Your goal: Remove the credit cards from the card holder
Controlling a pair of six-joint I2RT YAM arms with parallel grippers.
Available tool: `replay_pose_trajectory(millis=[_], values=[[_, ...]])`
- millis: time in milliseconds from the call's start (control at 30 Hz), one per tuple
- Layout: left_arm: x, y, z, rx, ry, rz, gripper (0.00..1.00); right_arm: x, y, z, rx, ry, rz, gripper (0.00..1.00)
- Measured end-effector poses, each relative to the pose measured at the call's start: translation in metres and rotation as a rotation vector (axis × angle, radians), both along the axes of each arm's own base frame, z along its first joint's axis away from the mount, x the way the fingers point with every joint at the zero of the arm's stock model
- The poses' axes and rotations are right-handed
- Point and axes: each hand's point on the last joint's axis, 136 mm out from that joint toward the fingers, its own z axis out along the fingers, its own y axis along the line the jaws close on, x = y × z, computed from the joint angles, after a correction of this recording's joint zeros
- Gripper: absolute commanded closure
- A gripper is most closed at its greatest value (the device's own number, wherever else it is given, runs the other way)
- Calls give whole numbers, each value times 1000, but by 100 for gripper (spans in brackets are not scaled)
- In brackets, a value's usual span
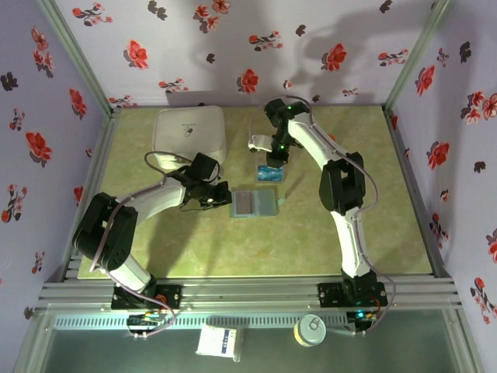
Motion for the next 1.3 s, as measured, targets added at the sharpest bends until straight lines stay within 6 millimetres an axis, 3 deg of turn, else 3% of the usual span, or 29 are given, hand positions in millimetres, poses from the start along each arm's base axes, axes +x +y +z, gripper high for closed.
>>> replay_pose_trajectory(millis=[367, 667, 967, 1200, 1300], values=[[7, -2, 3, -15, -34, 17, 94, -25, 8, 20, 150, -62, -301, 80], [-1, -2, -11, -14, -30, 34, 95, -58, 26, 13, 337, 7, -721, 79], [0, -9, -8, -32, -53, 25, 97, -91, 42, 5, 503, 159, -1069, 79], [-1, -7, -19, -5, -37, 16, 98, -98, 43, -12, 588, 276, -1255, 83], [-2, -6, -27, 14, -22, 5, 99, -99, 49, -9, 616, 324, -1287, 81]])
